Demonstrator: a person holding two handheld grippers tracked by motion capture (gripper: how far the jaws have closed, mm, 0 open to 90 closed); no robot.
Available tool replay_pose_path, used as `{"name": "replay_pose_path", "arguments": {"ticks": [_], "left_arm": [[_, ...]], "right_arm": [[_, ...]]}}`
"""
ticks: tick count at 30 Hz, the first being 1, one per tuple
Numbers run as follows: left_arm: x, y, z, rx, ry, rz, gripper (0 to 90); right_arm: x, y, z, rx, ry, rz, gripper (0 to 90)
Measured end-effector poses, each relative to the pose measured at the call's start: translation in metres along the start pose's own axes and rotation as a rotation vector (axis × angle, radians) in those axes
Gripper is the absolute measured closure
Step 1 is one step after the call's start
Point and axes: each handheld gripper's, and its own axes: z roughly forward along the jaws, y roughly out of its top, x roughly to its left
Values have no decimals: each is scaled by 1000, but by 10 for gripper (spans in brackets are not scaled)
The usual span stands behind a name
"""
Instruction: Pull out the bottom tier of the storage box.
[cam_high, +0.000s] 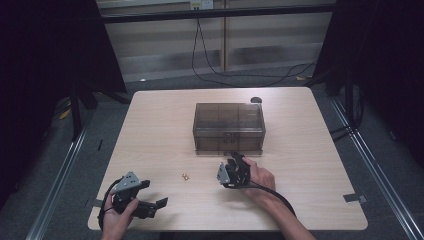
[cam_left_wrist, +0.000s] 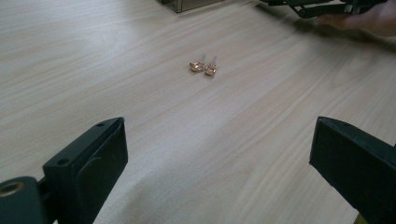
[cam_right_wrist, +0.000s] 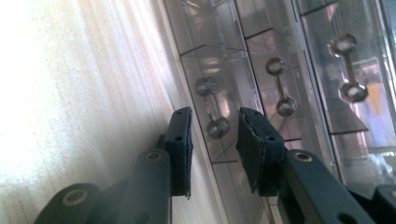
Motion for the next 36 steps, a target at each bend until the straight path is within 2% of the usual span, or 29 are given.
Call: {"name": "replay_pose_path", "arguments": {"ticks": [4,9,12,14,20,25,26,27,28,32,34,36], "left_arm": [[0,0,0,3,3,1,42],[0,0,0,4,5,1,42],[-1,0,0,4,6,2,42],[-1,0,1,5,8,2,42],[-2,1,1,6,7,7,42],[-3,1,1,6,3,8,42],[-3,1,2,6,2,6,42],[-3,1,2,8,0,6,42],[-4,1,2,10,2,7,42],[-3,2,3,20,6,14,42],[-2,2,4,17,3,4,42],[-1,1,3,15,6,6,42]], "right_arm": [[-9,-4,-2,-15,62,101,630],[-21,-11,-3,-32,131,178,606],[-27,-15,-3,-36,181,226,603],[-34,-18,-3,-40,234,286,587],[-48,-26,-2,-58,356,333,582],[-55,-31,-1,-48,432,408,571],[-57,-33,-1,-51,459,425,569],[-58,-34,0,-49,466,431,563],[-59,-35,0,-47,493,438,557],[-68,-38,-1,-39,546,425,539],[-73,-41,0,-36,571,428,602],[-76,-43,0,-36,592,440,626]]}}
